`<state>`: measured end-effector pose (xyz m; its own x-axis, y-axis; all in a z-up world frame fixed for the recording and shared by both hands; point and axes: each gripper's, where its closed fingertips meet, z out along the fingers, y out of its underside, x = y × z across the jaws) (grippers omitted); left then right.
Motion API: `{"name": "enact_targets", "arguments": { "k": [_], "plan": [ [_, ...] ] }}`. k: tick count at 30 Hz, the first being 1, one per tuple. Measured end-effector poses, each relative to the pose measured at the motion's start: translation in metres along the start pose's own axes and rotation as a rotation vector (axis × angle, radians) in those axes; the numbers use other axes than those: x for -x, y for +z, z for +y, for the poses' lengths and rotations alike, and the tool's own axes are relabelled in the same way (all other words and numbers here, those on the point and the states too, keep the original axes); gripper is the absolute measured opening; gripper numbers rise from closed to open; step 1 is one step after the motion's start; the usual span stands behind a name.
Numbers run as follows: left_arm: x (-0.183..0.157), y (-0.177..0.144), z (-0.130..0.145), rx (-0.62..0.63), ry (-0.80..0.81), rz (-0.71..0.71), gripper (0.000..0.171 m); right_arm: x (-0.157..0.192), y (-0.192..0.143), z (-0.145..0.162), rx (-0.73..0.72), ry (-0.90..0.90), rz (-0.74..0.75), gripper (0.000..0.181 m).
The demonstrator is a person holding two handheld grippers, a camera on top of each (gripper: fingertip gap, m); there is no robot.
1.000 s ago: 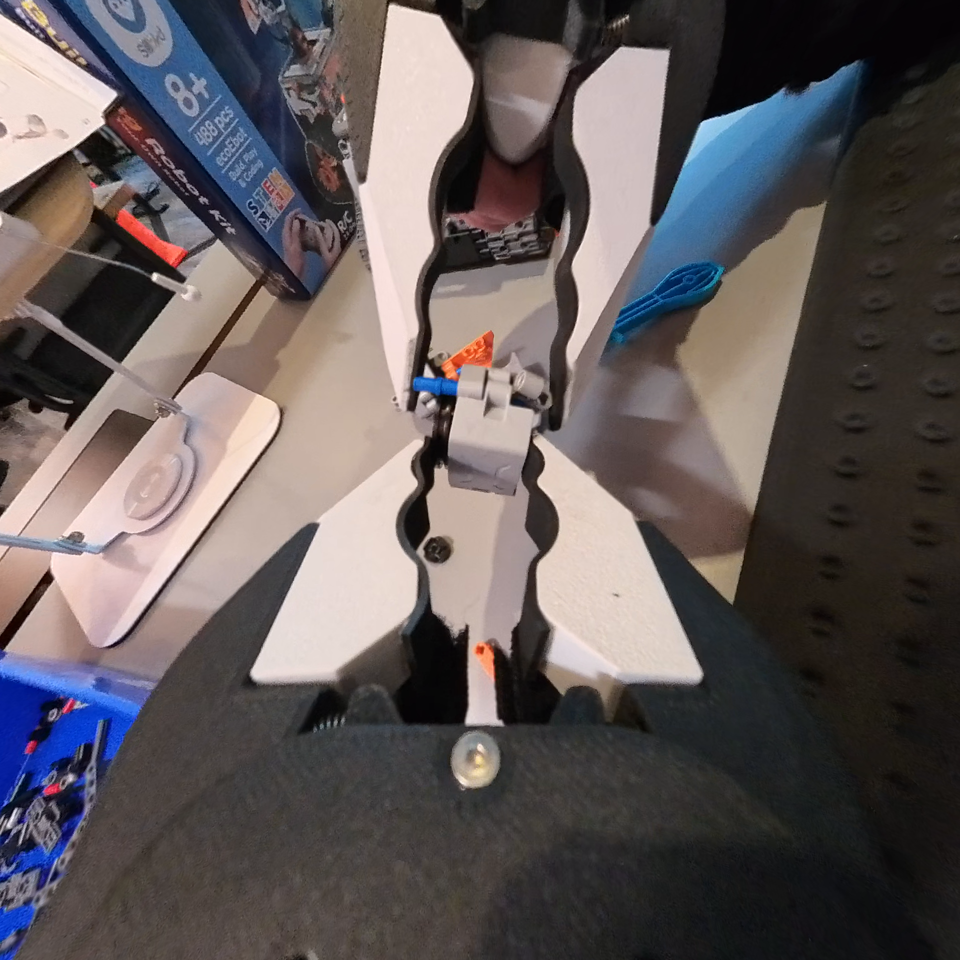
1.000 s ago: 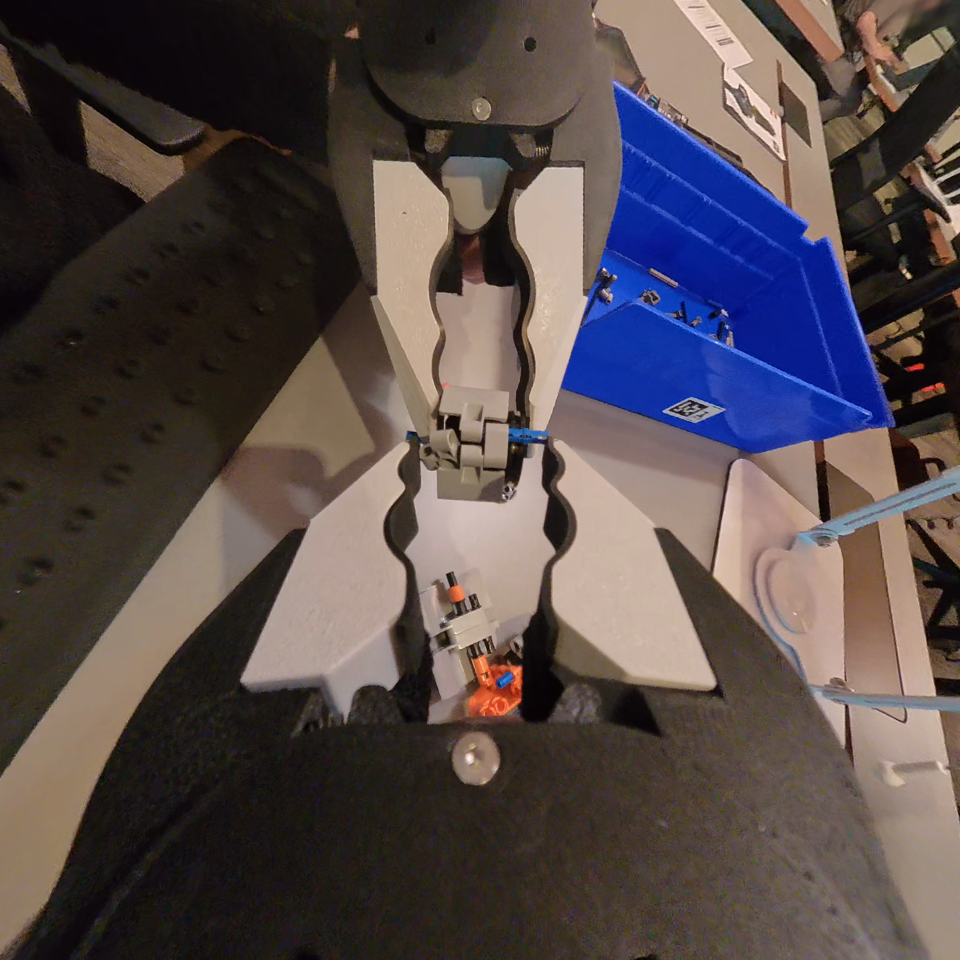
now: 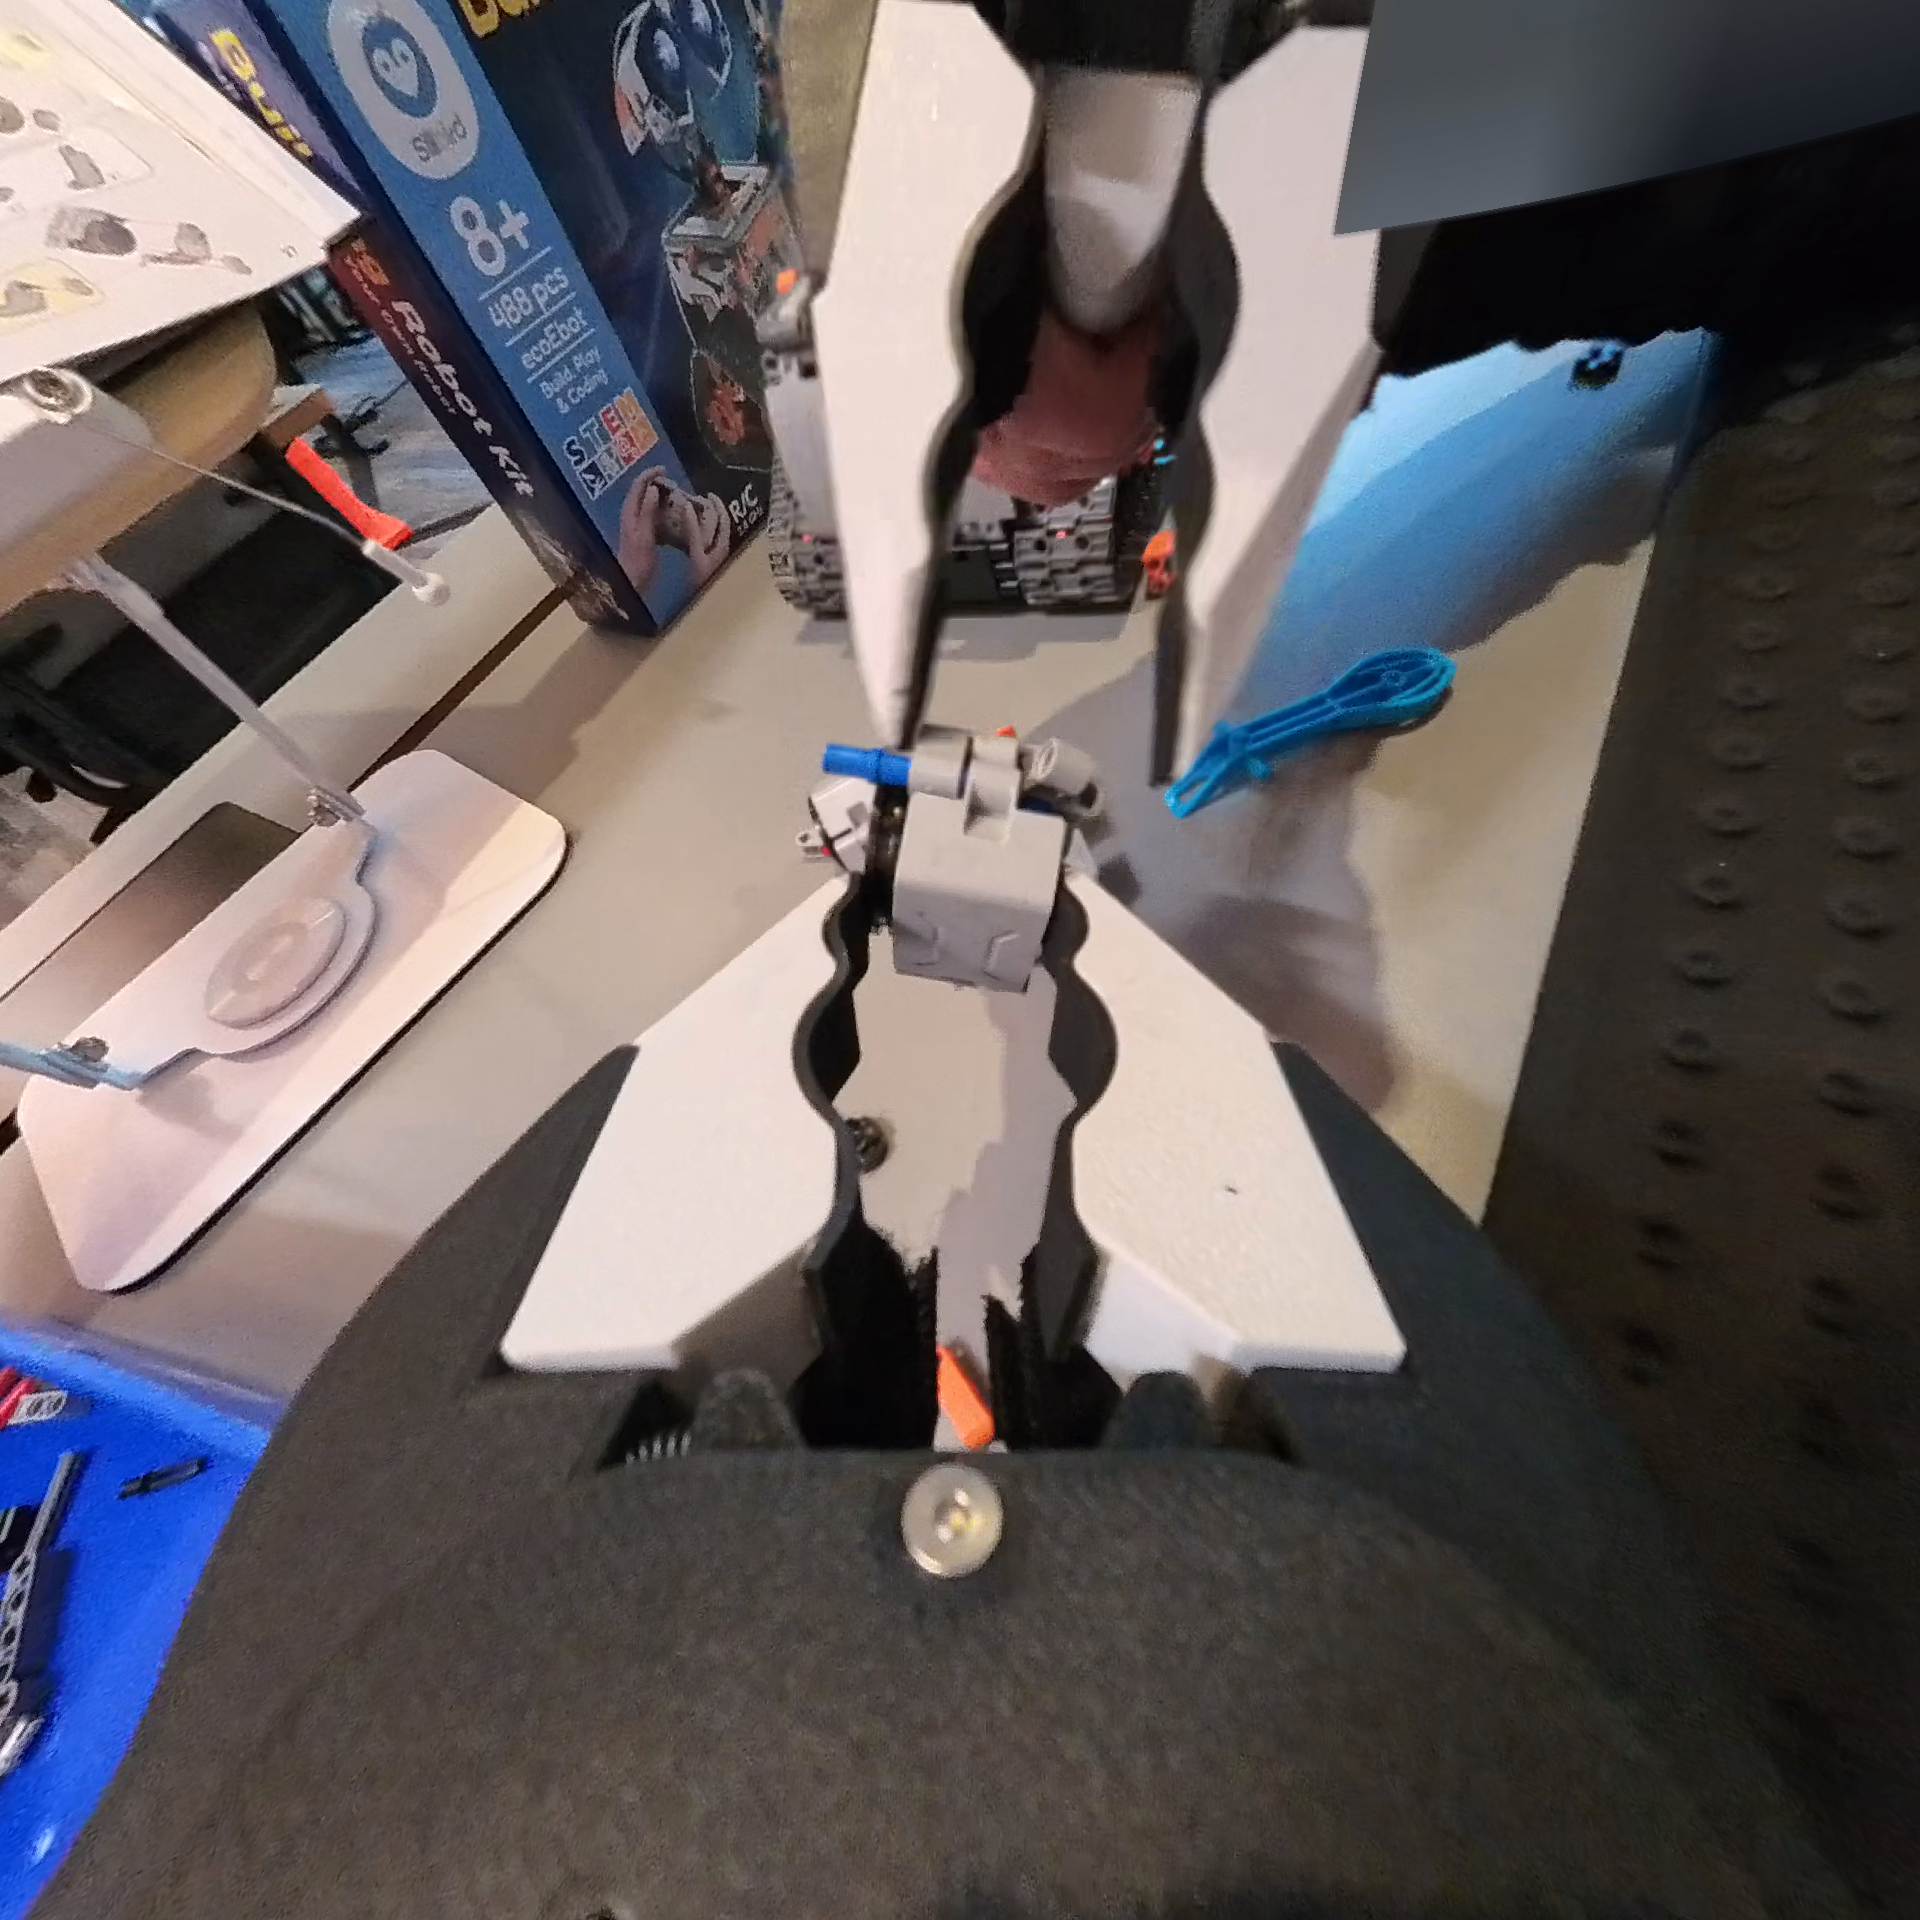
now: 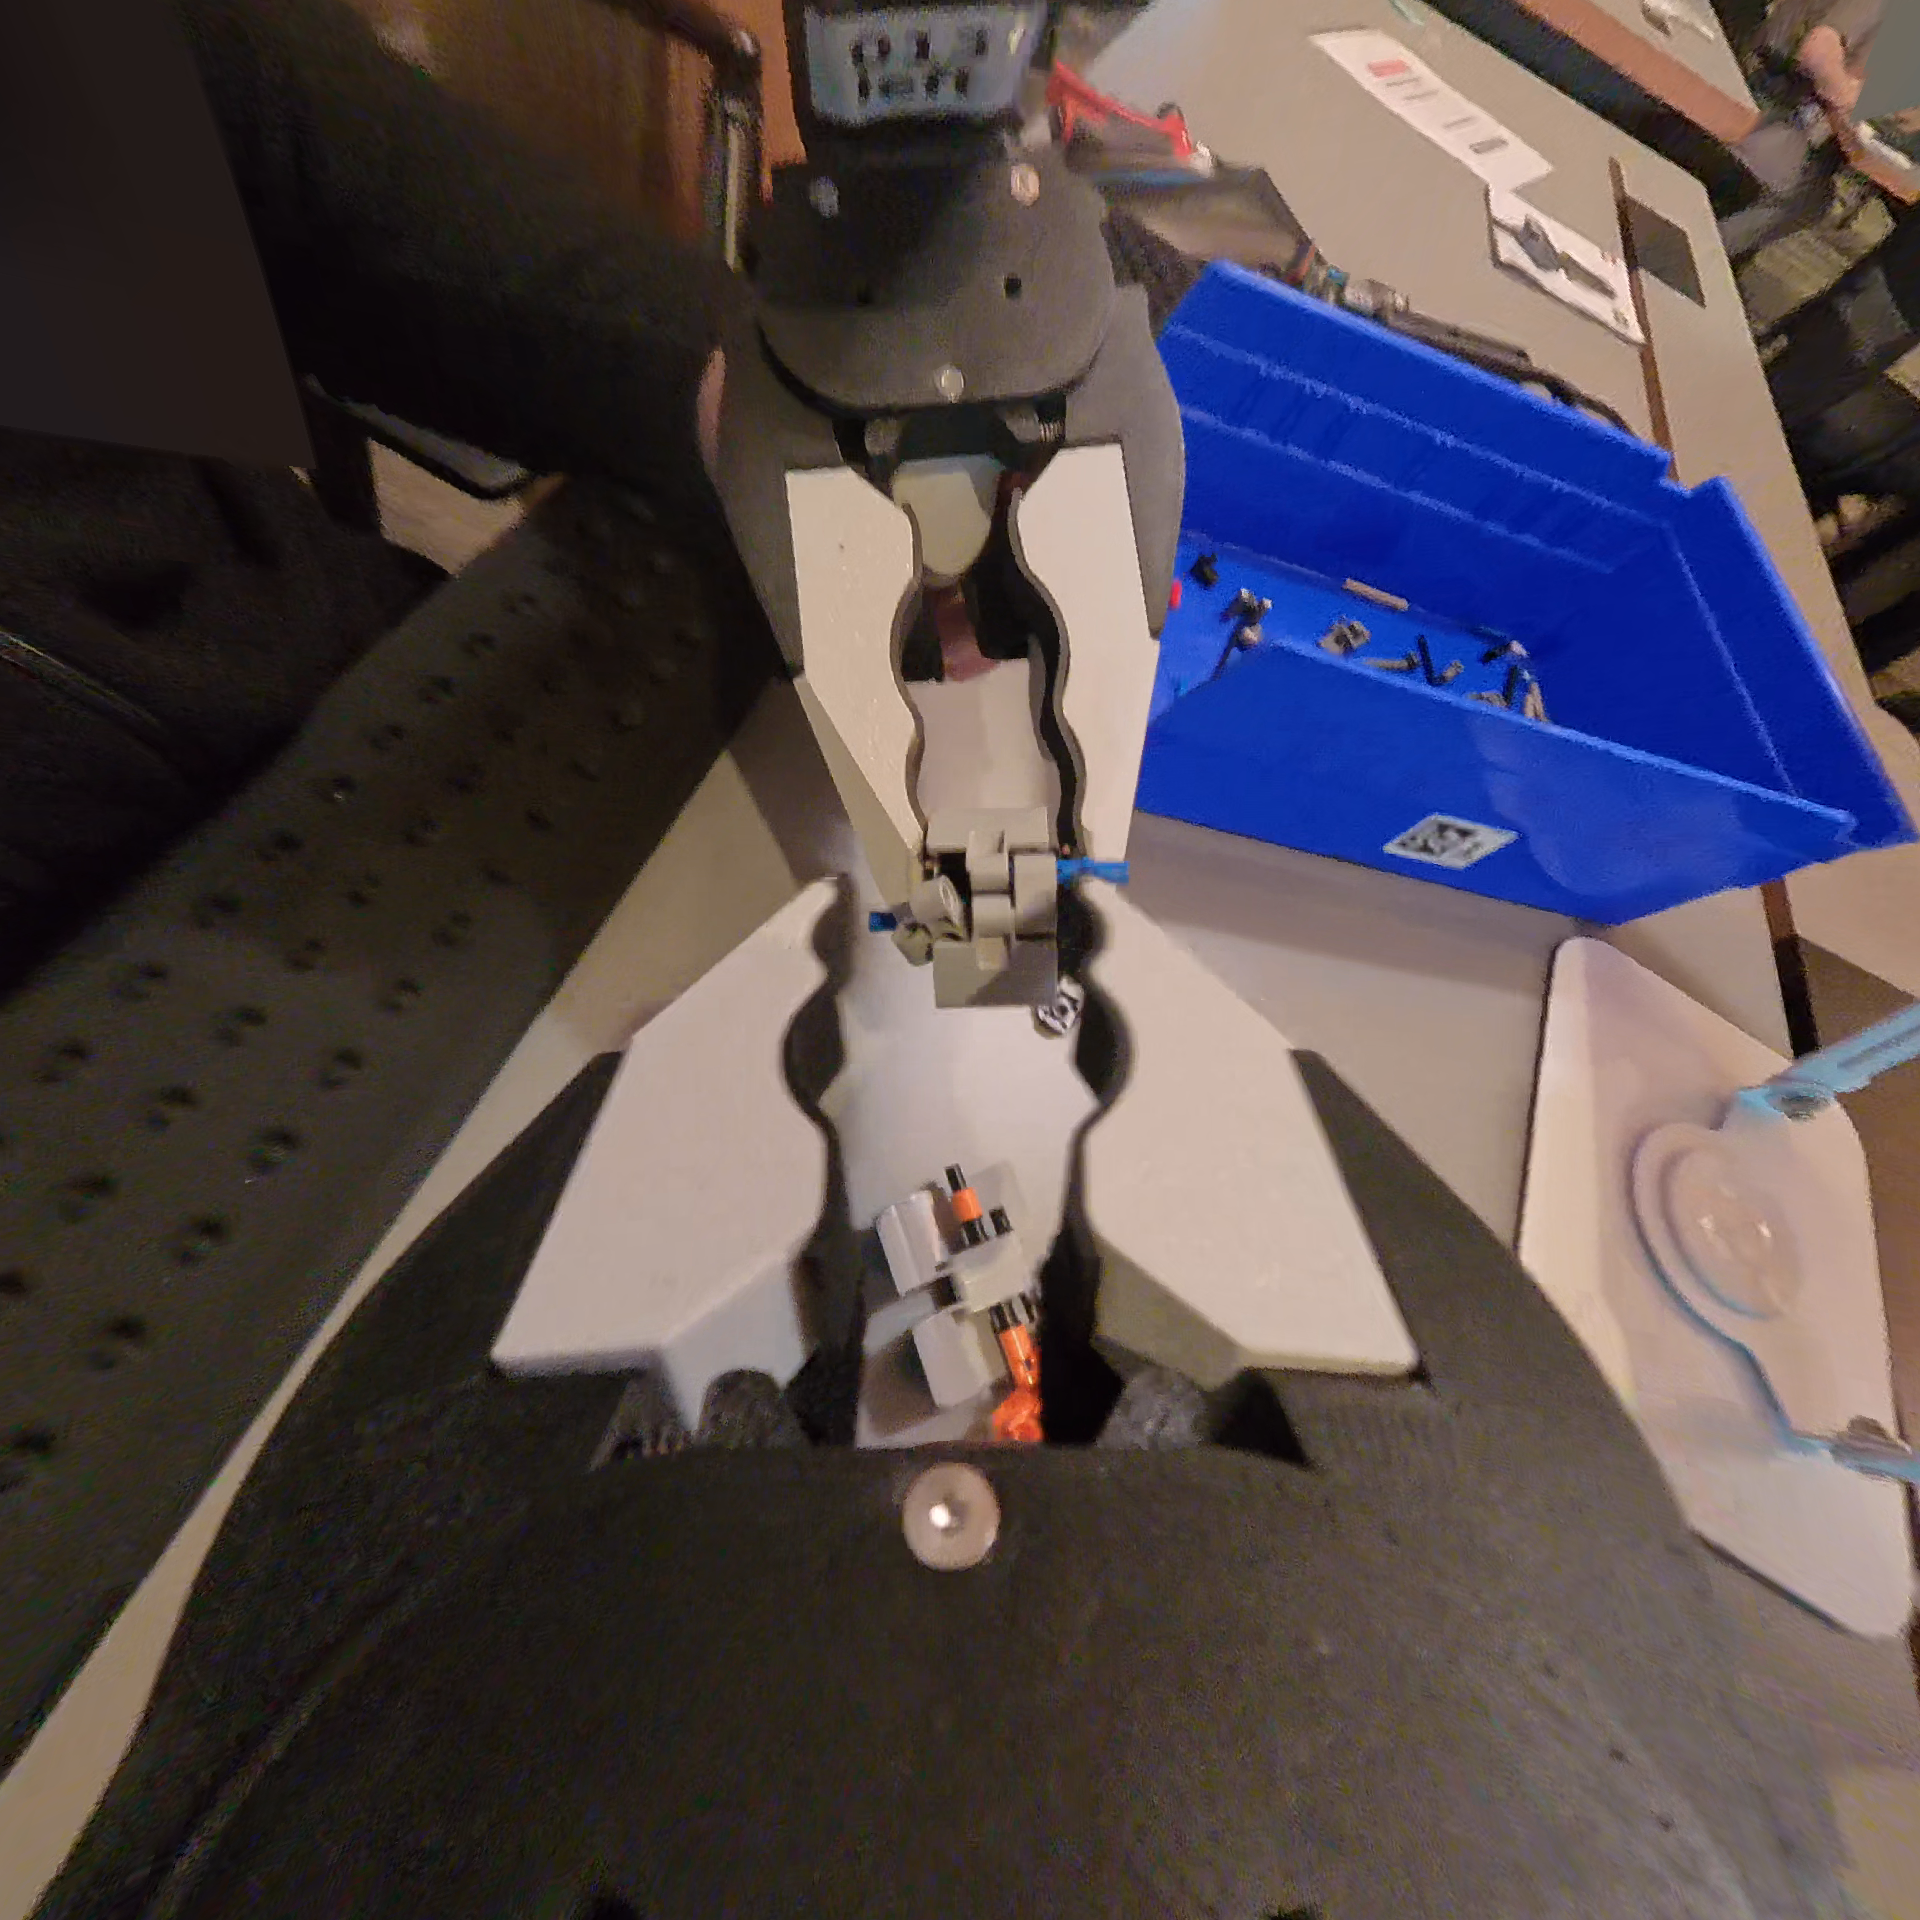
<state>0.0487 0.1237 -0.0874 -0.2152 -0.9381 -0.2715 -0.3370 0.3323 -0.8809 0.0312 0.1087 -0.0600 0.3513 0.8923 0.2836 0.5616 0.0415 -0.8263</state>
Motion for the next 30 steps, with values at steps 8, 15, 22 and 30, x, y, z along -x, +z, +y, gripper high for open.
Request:
{"name": "enact_targets", "arguments": {
  "k": [8, 15, 22, 30],
  "plan": [
    [-0.010, 0.002, -0.004, -0.004, 0.080, 0.024, 0.031, -0.012, -0.013, 0.000, -0.019, 0.093, -0.032, 0.033],
    [-0.016, 0.004, -0.004, 0.015, 0.153, 0.018, 0.031, 0.002, -0.006, 0.003, 0.006, 0.023, -0.064, 0.028],
    [-0.018, 0.004, -0.002, 0.021, 0.168, 0.024, 0.032, 0.003, -0.006, 0.005, 0.019, -0.004, -0.042, 0.019],
    [-0.018, 0.007, 0.008, 0.062, 0.130, 0.021, 0.030, 0.004, 0.001, 0.012, 0.057, -0.096, 0.060, 0.017]
  ]
}}
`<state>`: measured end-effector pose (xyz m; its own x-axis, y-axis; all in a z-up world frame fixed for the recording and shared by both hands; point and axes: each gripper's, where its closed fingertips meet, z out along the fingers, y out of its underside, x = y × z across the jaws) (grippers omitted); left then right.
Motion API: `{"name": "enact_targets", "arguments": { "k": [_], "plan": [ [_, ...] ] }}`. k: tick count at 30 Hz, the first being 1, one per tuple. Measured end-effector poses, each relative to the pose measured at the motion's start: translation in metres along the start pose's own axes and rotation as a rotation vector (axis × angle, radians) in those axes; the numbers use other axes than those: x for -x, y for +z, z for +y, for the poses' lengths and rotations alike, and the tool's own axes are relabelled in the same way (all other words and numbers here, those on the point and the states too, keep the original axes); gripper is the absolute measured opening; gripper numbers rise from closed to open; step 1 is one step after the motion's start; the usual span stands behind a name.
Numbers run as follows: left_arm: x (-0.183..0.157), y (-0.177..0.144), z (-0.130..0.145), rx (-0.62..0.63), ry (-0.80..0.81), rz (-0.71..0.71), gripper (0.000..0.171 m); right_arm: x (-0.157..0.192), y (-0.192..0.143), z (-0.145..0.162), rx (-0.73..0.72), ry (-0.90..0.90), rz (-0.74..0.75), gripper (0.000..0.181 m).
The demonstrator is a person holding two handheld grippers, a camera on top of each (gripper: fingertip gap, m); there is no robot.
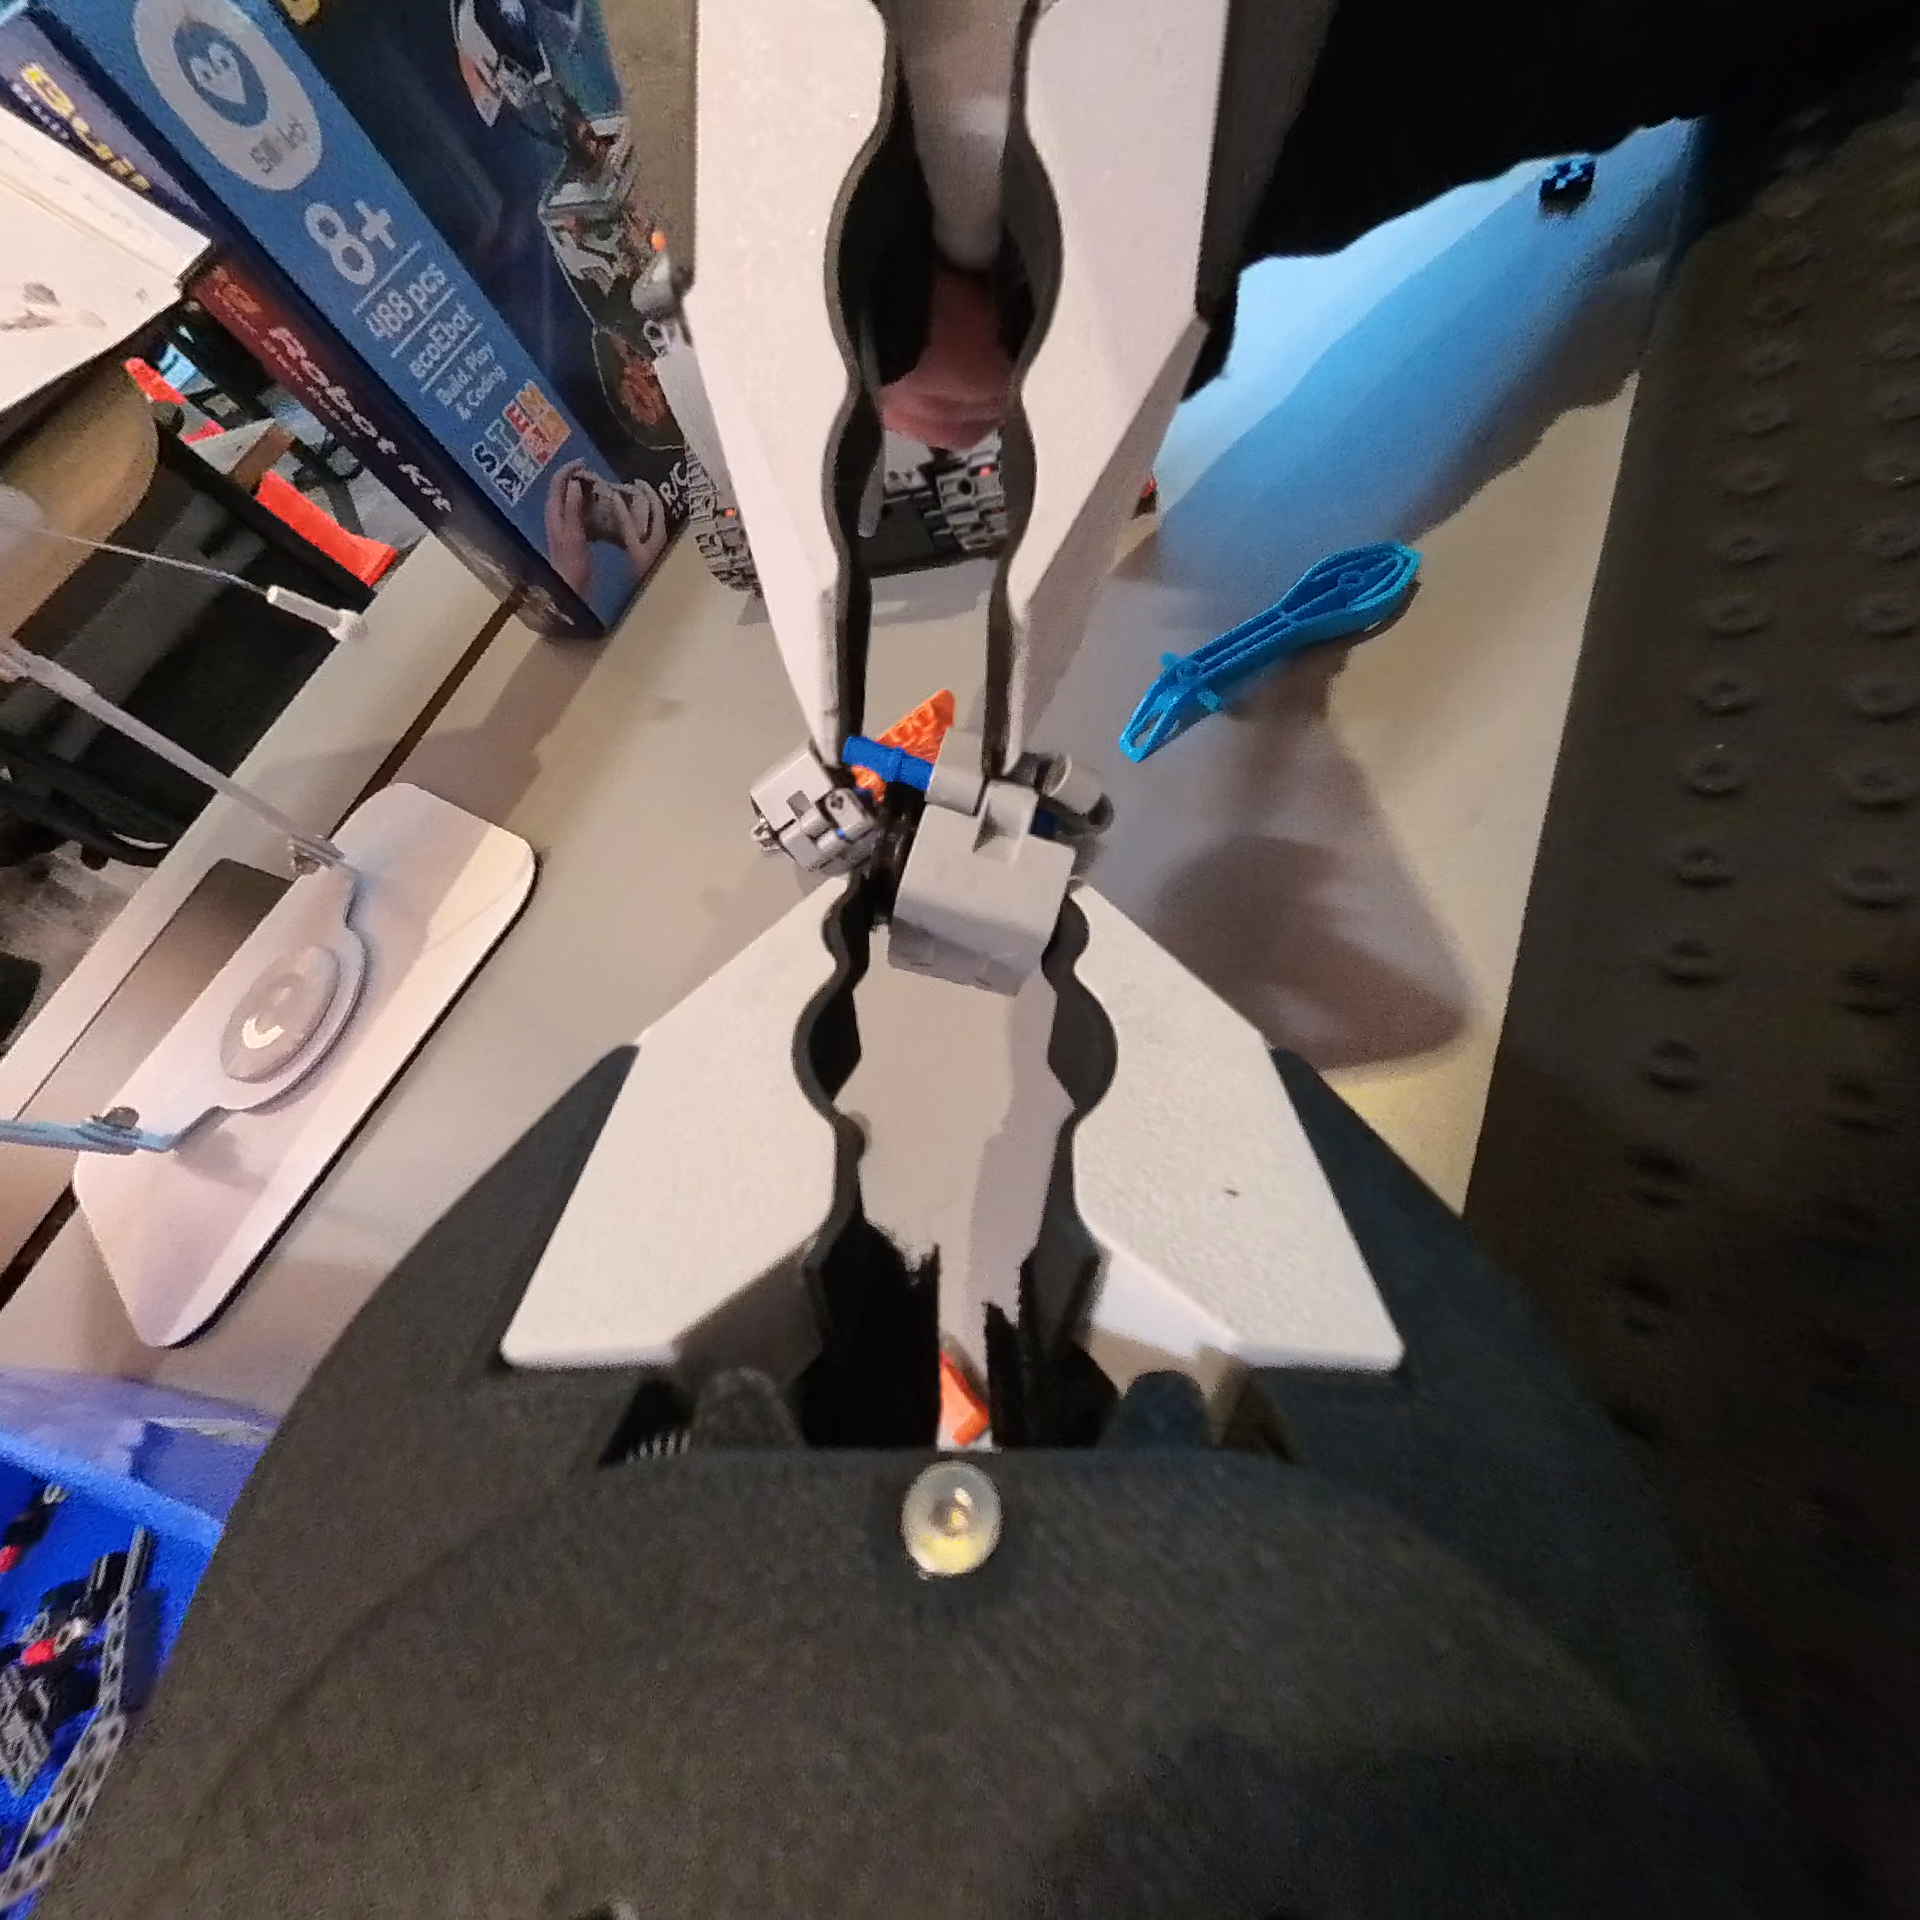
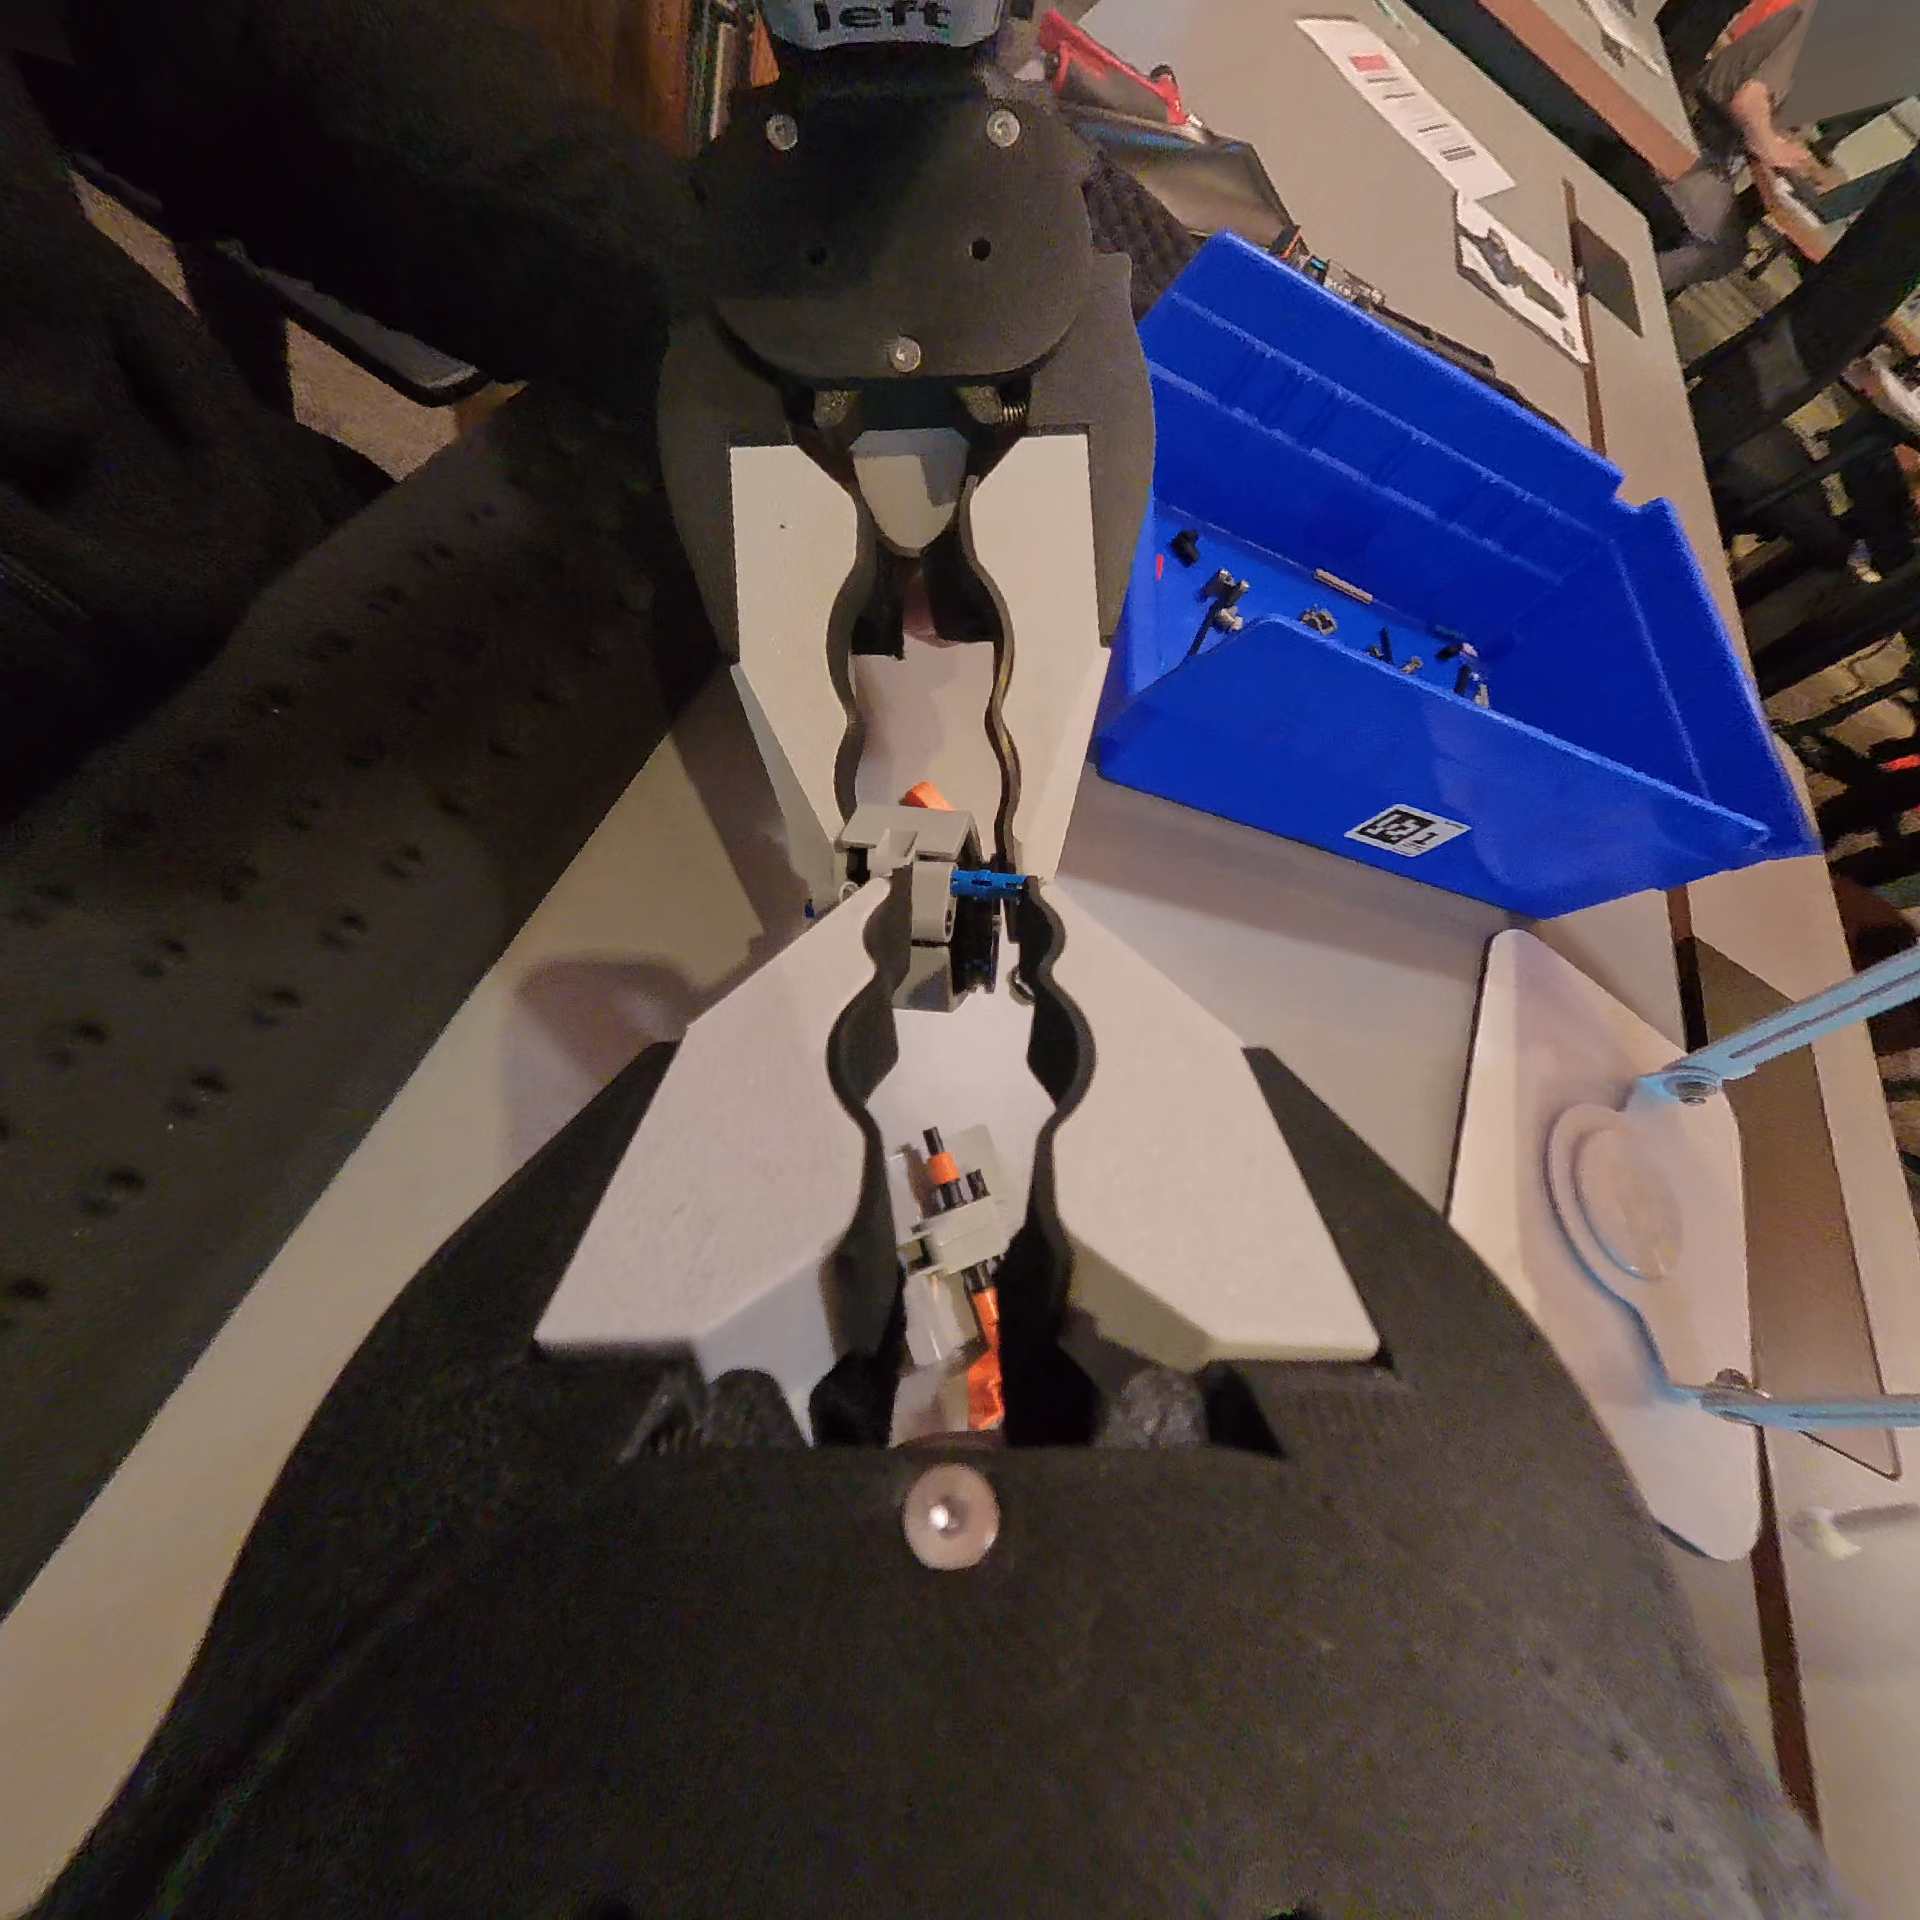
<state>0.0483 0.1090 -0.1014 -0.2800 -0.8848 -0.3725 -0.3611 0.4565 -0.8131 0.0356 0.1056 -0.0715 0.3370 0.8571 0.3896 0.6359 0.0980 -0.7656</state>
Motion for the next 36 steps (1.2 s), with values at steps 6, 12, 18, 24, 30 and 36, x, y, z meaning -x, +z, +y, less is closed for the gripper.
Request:
{"name": "enact_targets", "arguments": {
  "k": [6, 12, 18, 24, 30, 36],
  "plan": [
    [-0.003, 0.007, 0.011, 0.055, -0.001, 0.008, 0.030, 0.004, 0.008, 0.011, 0.065, -0.011, 0.004, 0.017],
    [-0.001, 0.015, 0.018, 0.087, -0.016, 0.005, 0.033, -0.002, 0.008, 0.021, 0.024, 0.149, -0.006, 0.017],
    [-0.006, 0.002, 0.016, 0.022, 0.011, 0.004, 0.030, 0.003, 0.012, 0.025, -0.005, 0.198, -0.064, 0.017],
    [-0.014, 0.004, 0.020, 0.051, 0.068, 0.026, 0.027, 0.009, 0.017, 0.027, -0.013, 0.220, -0.095, 0.017],
    [-0.025, 0.011, 0.021, 0.090, 0.106, 0.038, 0.025, 0.010, 0.025, 0.032, -0.019, 0.255, -0.085, 0.004],
    [-0.022, 0.013, 0.023, 0.089, 0.093, 0.033, 0.026, 0.007, 0.019, 0.032, -0.014, 0.272, -0.108, 0.005]
  ]
}}
